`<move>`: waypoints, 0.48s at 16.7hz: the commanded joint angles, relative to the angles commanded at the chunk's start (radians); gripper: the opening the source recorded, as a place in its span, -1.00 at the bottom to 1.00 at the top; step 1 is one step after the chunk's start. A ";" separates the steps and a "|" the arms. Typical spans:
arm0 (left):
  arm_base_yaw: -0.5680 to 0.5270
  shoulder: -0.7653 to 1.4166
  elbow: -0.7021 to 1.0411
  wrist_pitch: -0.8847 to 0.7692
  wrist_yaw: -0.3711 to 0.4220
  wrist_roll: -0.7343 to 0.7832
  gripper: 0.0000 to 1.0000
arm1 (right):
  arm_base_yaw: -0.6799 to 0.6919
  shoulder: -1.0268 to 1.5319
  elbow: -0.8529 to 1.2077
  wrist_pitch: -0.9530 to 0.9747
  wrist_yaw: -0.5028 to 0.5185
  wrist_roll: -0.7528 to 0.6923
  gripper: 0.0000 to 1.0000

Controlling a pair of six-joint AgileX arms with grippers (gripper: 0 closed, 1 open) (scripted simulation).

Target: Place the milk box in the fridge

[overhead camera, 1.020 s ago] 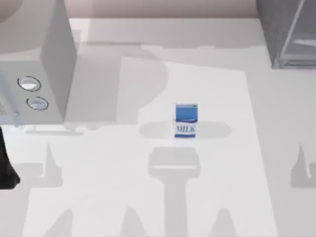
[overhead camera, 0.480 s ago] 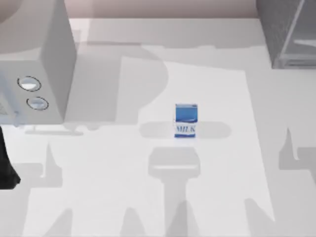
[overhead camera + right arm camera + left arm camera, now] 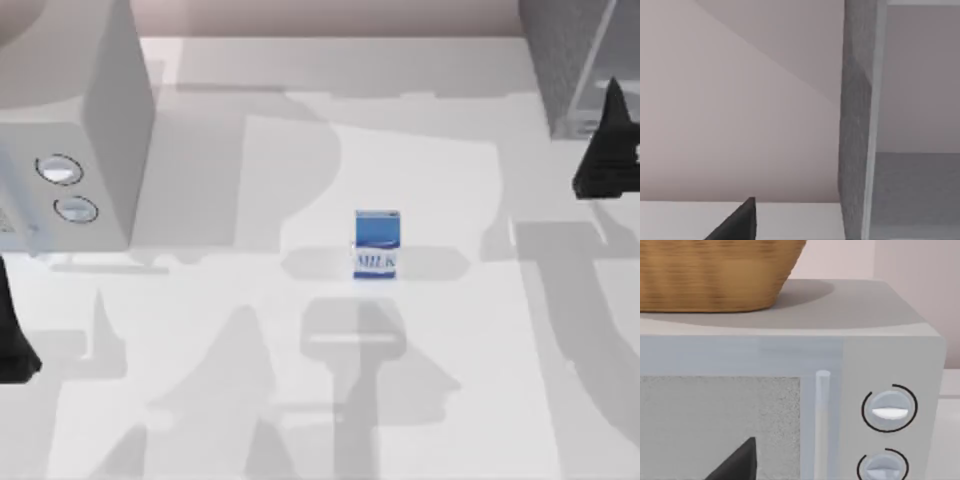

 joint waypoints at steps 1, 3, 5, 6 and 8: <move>0.000 0.000 0.000 0.000 0.000 0.000 1.00 | 0.039 0.108 0.035 0.069 0.042 0.000 1.00; 0.000 0.000 0.000 0.000 0.000 0.000 1.00 | 0.117 0.325 0.106 0.206 0.126 0.001 1.00; 0.000 0.000 0.000 0.000 0.000 0.000 1.00 | 0.194 0.537 0.175 0.342 0.210 0.003 1.00; 0.000 0.000 0.000 0.000 0.000 0.000 1.00 | 0.232 0.640 0.208 0.407 0.250 0.004 1.00; 0.000 0.000 0.000 0.000 0.000 0.000 1.00 | 0.303 0.835 0.272 0.532 0.327 0.006 1.00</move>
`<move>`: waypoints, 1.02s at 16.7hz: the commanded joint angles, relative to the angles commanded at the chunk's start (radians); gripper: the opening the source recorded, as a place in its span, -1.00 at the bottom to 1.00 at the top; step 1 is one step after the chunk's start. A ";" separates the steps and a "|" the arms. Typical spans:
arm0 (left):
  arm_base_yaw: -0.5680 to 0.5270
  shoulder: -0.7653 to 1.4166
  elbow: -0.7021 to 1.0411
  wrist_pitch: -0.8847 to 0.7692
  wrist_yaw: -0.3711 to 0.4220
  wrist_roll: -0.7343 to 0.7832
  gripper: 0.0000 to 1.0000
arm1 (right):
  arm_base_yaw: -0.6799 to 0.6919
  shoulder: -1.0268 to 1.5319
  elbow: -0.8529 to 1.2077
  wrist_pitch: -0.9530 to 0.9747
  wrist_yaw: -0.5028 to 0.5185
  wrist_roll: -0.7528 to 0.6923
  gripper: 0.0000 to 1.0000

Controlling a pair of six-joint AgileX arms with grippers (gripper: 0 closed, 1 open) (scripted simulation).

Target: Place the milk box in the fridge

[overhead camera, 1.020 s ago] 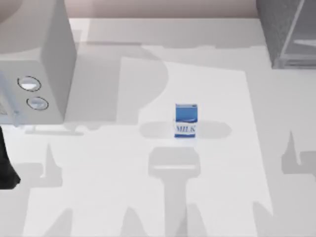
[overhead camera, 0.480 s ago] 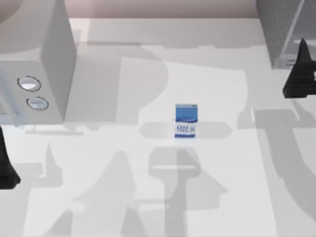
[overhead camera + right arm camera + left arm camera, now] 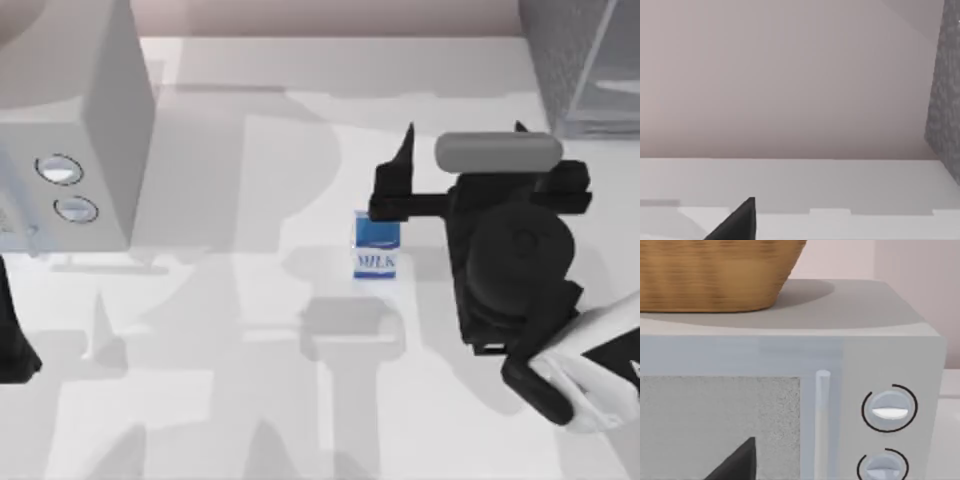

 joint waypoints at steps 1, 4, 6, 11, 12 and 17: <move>0.000 0.000 0.000 0.000 0.000 0.000 1.00 | 0.033 0.091 0.030 0.059 0.036 0.001 1.00; 0.000 0.000 0.000 0.000 0.000 0.000 1.00 | 0.120 0.328 0.107 0.211 0.132 0.003 1.00; 0.000 0.000 0.000 0.000 0.000 0.000 1.00 | 0.166 0.452 0.148 0.291 0.182 0.005 1.00; 0.000 0.000 0.000 0.000 0.000 0.000 1.00 | 0.221 0.600 0.196 0.387 0.242 0.006 1.00; 0.000 0.000 0.000 0.000 0.000 0.000 1.00 | 0.221 0.600 0.196 0.387 0.242 0.006 1.00; 0.000 0.000 0.000 0.000 0.000 0.000 1.00 | 0.214 0.598 0.196 0.383 0.238 0.006 1.00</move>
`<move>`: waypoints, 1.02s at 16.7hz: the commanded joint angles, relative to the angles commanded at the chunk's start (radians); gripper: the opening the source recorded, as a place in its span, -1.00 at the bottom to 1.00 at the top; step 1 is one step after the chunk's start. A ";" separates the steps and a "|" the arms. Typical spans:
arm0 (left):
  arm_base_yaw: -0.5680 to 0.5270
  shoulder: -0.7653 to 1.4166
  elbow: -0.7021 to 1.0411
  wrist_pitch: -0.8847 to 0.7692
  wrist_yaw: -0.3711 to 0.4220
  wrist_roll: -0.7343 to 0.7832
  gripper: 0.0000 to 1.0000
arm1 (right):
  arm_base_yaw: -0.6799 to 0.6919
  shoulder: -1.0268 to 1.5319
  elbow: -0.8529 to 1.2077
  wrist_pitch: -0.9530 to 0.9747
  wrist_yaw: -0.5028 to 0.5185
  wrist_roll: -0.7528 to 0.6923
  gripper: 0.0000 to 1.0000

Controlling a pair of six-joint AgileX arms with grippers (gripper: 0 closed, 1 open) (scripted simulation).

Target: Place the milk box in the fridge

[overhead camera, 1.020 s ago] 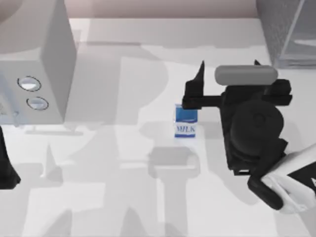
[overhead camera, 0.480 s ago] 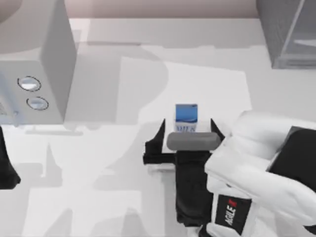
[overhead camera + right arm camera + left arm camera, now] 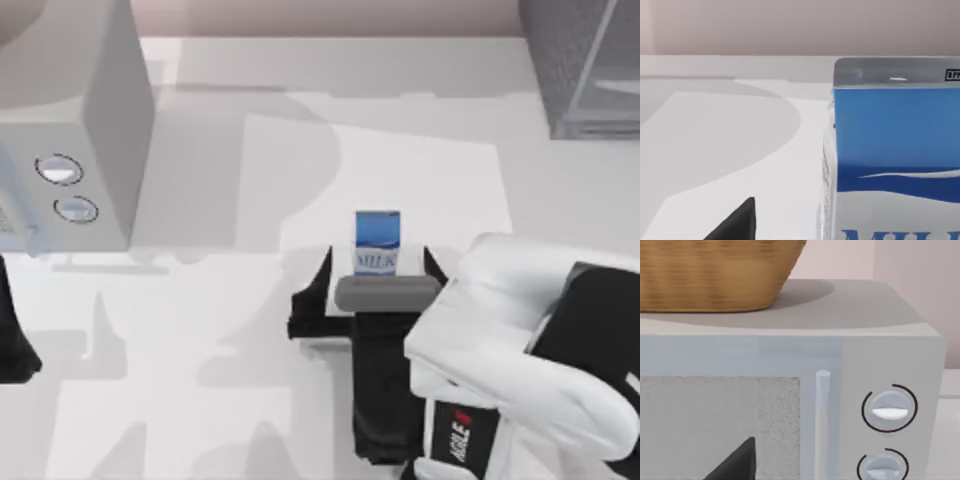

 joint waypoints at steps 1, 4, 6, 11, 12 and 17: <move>0.000 0.000 0.000 0.000 0.000 0.000 1.00 | -0.008 0.002 0.012 -0.008 -0.010 0.000 1.00; 0.000 0.000 0.000 0.000 0.000 0.000 1.00 | -0.057 0.015 0.075 -0.055 -0.059 -0.002 1.00; 0.000 0.000 0.000 0.000 0.000 0.000 1.00 | -0.089 0.023 0.116 -0.086 -0.091 -0.002 1.00; 0.000 0.000 0.000 0.000 0.000 0.000 1.00 | -0.104 0.027 0.134 -0.100 -0.106 -0.003 1.00; 0.000 0.000 0.000 0.000 0.000 0.000 1.00 | -0.104 0.027 0.134 -0.100 -0.106 -0.003 0.85; 0.000 0.000 0.000 0.000 0.000 0.000 1.00 | -0.104 0.027 0.134 -0.100 -0.106 -0.003 0.10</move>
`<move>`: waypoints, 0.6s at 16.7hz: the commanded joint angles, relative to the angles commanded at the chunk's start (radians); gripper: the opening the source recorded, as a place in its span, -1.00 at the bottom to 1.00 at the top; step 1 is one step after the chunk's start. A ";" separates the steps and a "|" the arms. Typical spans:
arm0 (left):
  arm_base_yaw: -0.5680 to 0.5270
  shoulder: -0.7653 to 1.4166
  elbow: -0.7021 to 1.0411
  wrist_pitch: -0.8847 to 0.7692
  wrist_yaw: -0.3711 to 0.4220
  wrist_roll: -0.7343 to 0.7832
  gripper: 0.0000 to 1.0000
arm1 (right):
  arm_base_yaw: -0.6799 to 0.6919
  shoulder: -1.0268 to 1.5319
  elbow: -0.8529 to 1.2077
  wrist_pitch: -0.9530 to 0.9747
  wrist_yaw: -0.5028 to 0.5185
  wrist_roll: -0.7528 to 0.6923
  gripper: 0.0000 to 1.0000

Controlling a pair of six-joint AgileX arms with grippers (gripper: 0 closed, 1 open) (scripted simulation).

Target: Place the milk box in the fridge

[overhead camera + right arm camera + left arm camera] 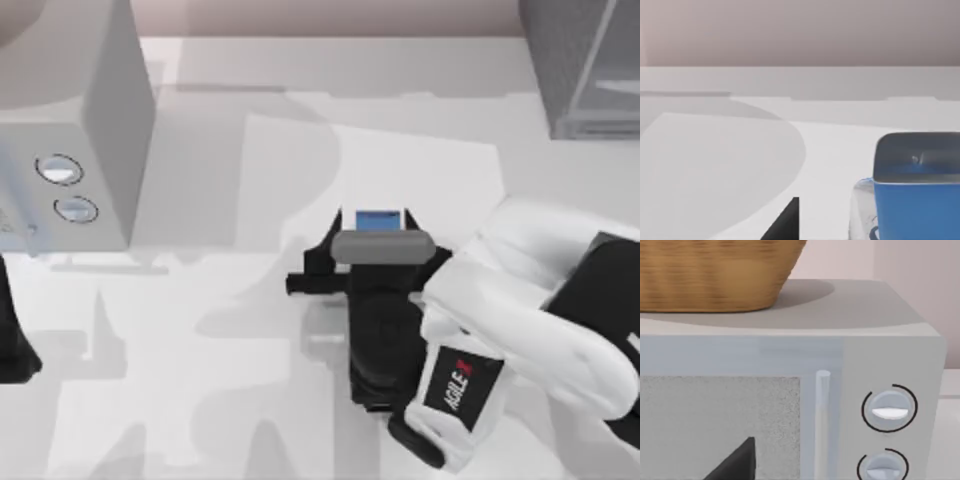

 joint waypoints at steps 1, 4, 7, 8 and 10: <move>0.000 0.000 0.000 0.000 0.000 0.000 1.00 | 0.000 0.000 0.000 0.000 0.000 0.000 -0.06; 0.000 0.000 0.000 0.000 0.000 0.000 1.00 | 0.000 0.000 0.000 0.000 0.000 0.000 -0.51; 0.000 0.000 0.000 0.000 0.000 0.000 1.00 | 0.000 0.000 0.000 0.000 0.000 0.000 -0.96; 0.000 0.000 0.000 0.000 0.000 0.000 1.00 | 0.000 0.000 0.000 0.000 0.000 0.000 -1.00; 0.000 0.000 0.000 0.000 0.000 0.000 1.00 | 0.000 0.000 0.000 0.000 0.000 0.000 -1.00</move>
